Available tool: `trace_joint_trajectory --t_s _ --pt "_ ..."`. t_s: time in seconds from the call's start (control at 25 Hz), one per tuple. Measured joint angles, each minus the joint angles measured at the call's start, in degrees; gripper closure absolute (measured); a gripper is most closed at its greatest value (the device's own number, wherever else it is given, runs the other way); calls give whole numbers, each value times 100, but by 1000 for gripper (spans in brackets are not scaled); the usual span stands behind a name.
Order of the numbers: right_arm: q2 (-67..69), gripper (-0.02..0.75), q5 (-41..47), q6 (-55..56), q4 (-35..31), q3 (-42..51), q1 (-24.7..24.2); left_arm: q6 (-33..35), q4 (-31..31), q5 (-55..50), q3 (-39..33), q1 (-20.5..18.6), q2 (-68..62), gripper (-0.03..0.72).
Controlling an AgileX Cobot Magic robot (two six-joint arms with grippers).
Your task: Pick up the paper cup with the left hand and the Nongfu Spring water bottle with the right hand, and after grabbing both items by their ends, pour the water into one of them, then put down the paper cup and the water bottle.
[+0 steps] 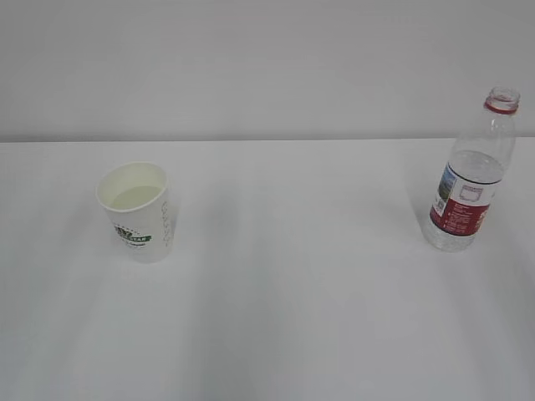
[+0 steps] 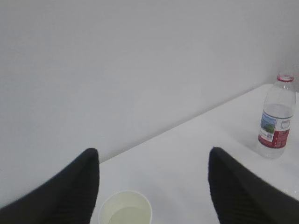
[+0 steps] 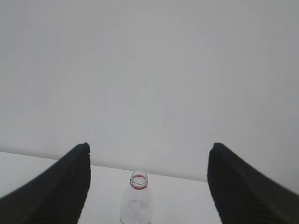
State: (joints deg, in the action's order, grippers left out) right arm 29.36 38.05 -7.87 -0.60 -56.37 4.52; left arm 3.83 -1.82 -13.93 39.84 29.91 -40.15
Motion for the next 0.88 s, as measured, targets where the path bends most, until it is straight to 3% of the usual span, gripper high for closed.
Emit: trace_joint_trajectory --t_s 0.32,0.88 --pt "-694 149 689 0 60 -9 0 0 -110 -1847 849 0 13 180" --pt "-1842 149 2489 166 402 -64 0 14 -242 -4064 1224 0 54 234"
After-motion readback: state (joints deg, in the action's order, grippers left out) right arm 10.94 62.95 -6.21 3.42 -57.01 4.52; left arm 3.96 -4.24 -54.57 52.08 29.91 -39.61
